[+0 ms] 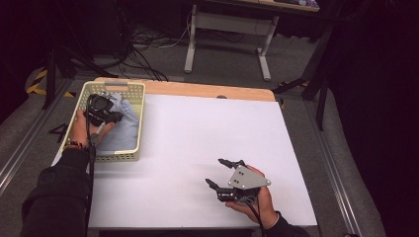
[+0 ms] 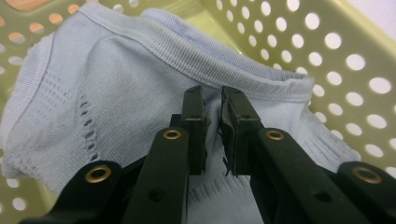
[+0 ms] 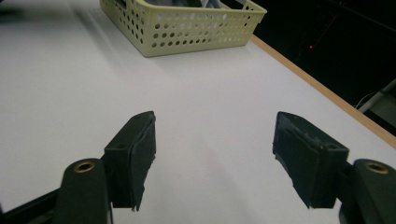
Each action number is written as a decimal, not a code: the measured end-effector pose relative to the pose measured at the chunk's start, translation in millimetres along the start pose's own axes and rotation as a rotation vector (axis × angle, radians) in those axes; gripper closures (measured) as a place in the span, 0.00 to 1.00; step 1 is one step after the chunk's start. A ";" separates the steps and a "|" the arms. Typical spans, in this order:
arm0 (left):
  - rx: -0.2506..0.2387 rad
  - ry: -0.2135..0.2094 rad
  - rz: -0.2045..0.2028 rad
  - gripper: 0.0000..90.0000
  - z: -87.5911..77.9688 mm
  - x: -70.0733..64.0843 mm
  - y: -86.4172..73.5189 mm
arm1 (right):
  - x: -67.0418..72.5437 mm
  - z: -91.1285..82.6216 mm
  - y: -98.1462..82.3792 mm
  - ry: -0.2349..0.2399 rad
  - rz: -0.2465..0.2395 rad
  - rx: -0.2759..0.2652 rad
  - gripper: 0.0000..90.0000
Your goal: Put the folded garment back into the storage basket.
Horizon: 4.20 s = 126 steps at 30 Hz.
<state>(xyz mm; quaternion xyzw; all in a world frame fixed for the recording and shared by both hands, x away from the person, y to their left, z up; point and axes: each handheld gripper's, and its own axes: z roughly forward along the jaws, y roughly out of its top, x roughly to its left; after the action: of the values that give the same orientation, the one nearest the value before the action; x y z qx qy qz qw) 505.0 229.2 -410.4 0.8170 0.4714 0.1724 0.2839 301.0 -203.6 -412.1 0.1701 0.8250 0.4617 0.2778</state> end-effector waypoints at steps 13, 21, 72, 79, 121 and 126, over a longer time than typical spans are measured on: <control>0.107 0.010 0.060 0.95 12.8 -5.8 -0.5 | 1.6 3.8 -2.5 0.009 -0.018 0.020 0.33; 0.157 0.022 0.082 0.96 18.3 -7.7 -0.7 | 5.4 9.3 -4.5 0.034 -0.032 0.054 0.32; -0.203 0.074 0.126 1.00 -38.3 -41.4 7.5 | -8.2 -4.1 -17.4 -0.023 0.041 0.070 0.31; -0.282 0.044 0.155 1.00 -47.9 -59.4 4.7 | -10.2 -5.1 -18.2 -0.034 0.047 0.063 0.31; -0.530 -0.061 0.284 0.57 -66.8 -145.6 -36.8 | -14.8 -7.7 -20.0 -0.095 0.107 0.023 0.28; -0.560 -0.065 0.300 0.44 -69.2 -151.8 -40.0 | -14.6 -7.3 -19.9 -0.096 0.105 0.025 0.27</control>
<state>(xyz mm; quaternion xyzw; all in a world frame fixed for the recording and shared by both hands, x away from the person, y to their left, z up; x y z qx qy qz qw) 364.8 134.0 -383.7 0.7726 0.2704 0.3092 0.4842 307.5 -226.6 -421.6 0.2384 0.8064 0.4568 0.2902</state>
